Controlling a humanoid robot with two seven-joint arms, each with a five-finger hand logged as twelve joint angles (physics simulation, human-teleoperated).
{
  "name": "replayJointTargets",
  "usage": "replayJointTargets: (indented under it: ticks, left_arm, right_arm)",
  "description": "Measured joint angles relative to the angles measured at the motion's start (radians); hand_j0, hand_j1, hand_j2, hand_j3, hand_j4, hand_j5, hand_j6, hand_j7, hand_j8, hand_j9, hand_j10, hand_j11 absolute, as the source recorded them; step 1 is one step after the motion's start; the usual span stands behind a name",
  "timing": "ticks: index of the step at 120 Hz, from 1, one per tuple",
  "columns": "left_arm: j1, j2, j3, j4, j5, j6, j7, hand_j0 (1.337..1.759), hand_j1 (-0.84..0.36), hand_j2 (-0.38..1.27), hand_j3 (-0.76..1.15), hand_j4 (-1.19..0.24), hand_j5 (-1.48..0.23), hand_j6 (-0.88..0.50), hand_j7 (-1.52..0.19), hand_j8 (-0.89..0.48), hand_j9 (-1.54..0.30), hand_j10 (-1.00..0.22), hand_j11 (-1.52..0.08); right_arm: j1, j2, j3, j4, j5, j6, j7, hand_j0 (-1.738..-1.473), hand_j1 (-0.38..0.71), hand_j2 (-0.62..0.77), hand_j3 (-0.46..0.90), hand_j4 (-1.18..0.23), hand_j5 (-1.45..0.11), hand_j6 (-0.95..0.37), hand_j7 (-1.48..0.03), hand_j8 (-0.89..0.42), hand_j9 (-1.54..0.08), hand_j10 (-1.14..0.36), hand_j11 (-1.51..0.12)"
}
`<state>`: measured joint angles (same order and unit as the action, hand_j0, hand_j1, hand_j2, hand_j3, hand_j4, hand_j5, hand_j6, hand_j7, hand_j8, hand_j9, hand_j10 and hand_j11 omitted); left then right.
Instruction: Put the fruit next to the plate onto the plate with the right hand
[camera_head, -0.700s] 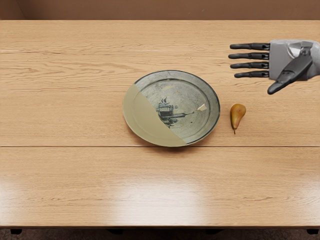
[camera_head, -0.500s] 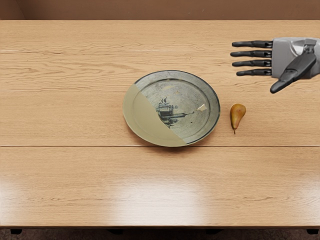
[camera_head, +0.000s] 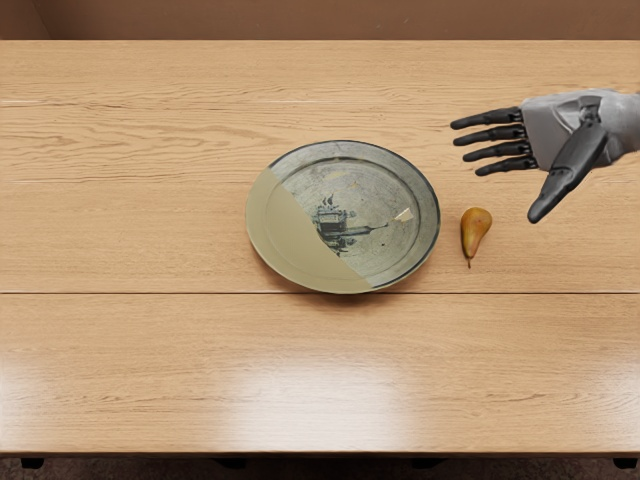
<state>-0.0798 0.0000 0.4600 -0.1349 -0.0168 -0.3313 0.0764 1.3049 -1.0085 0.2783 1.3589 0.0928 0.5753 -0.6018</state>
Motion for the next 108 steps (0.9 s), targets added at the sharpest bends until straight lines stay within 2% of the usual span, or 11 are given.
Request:
replayJointTargets:
  ticks: [20, 46, 68, 77, 108]
  left_arm:
    - [0.000, 0.000, 0.000, 0.001, 0.000, 0.000, 0.000, 1.658, 0.35, 0.00, 0.00, 0.00, 0.00, 0.00, 0.00, 0.00, 0.00, 0.00, 0.00]
    - [0.000, 0.000, 0.000, 0.001, 0.000, 0.000, 0.000, 1.658, 0.35, 0.00, 0.00, 0.00, 0.00, 0.00, 0.00, 0.00, 0.00, 0.00, 0.00]
    - [0.000, 0.000, 0.000, 0.001, 0.000, 0.000, 0.000, 1.658, 0.35, 0.00, 0.00, 0.00, 0.00, 0.00, 0.00, 0.00, 0.00, 0.00, 0.00]
    - [0.000, 0.000, 0.000, 0.001, 0.000, 0.000, 0.000, 1.658, 0.35, 0.00, 0.00, 0.00, 0.00, 0.00, 0.00, 0.00, 0.00, 0.00, 0.00]
    - [0.000, 0.000, 0.000, 0.001, 0.000, 0.000, 0.000, 1.658, 0.35, 0.00, 0.00, 0.00, 0.00, 0.00, 0.00, 0.00, 0.00, 0.00, 0.00]
  right_arm:
    - [0.190, 0.074, -0.215, 0.008, -0.035, -0.173, -0.007, -1.658, -0.31, -0.01, 0.00, -0.03, -0.04, -0.03, -0.04, -0.03, -0.04, -0.03, -0.04]
    - [0.310, 0.183, -0.331, 0.019, -0.131, -0.324, -0.009, -1.658, -0.31, -0.01, 0.00, -0.03, -0.04, -0.03, -0.04, -0.03, -0.04, -0.03, -0.04]
    - [0.418, 0.260, -0.414, 0.024, -0.292, -0.210, -0.009, -1.658, -0.31, -0.01, 0.00, -0.03, -0.04, -0.03, -0.04, -0.03, -0.04, -0.03, -0.04]
    - [0.457, 0.306, -0.465, 0.002, -0.336, -0.182, -0.009, -1.658, -0.31, -0.01, 0.00, -0.03, -0.04, -0.03, -0.04, -0.03, -0.04, -0.03, -0.04]
    - [0.590, 0.419, -0.637, -0.041, -0.436, -0.191, -0.009, -1.658, -0.31, -0.01, 0.00, -0.04, -0.04, -0.04, -0.04, -0.04, -0.04, -0.03, -0.04]
